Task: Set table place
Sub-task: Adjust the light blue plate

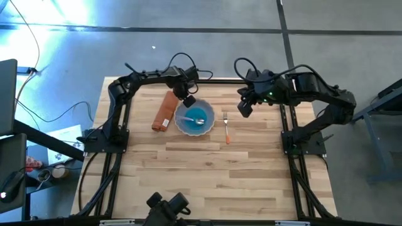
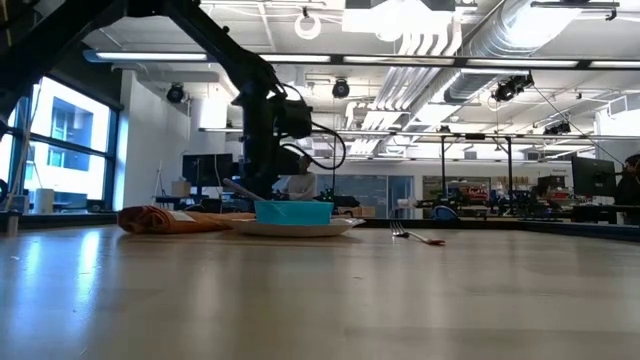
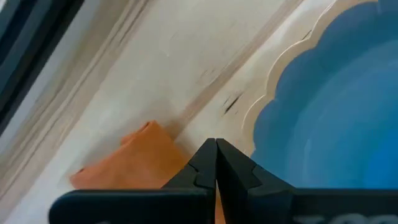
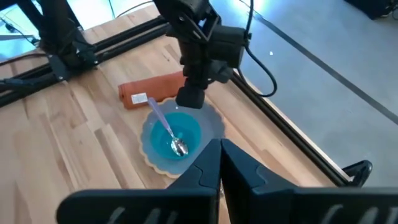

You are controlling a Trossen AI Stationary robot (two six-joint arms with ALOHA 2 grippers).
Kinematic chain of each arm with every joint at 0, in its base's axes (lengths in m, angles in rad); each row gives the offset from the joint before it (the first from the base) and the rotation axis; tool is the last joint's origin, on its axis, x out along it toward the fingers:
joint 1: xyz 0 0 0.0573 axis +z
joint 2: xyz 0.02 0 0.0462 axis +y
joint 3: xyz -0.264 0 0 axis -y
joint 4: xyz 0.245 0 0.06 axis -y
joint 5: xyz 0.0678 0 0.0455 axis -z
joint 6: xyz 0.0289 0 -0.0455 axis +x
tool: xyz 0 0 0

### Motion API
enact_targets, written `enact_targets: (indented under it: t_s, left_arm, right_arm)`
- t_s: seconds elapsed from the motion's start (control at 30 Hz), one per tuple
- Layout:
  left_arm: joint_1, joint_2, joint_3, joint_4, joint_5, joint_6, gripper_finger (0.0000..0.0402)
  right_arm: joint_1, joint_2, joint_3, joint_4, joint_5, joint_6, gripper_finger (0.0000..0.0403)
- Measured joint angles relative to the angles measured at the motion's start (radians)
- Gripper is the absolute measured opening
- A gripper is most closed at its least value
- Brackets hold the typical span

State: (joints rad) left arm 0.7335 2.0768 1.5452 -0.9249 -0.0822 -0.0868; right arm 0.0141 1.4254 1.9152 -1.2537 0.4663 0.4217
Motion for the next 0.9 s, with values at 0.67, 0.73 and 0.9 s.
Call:
enact_targets:
  t_s: [0.67,0.73,0.9]
  left_arm:
    - [-0.120,0.054,0.000,0.007,0.048,-0.026,0.0000]
    - [-0.139,0.054,0.000,0.007,0.047,-0.035,0.0000]
    - [-0.168,0.054,0.000,-0.003,0.043,-0.053,0.0000]
  right_arm:
    - [0.012,0.000,0.000,0.000,-0.001,-0.011,0.0000]
    - [0.012,0.000,0.000,0.000,-0.001,-0.011,0.0000]
    - [0.013,0.000,0.000,0.000,-0.003,-0.006,0.0000]
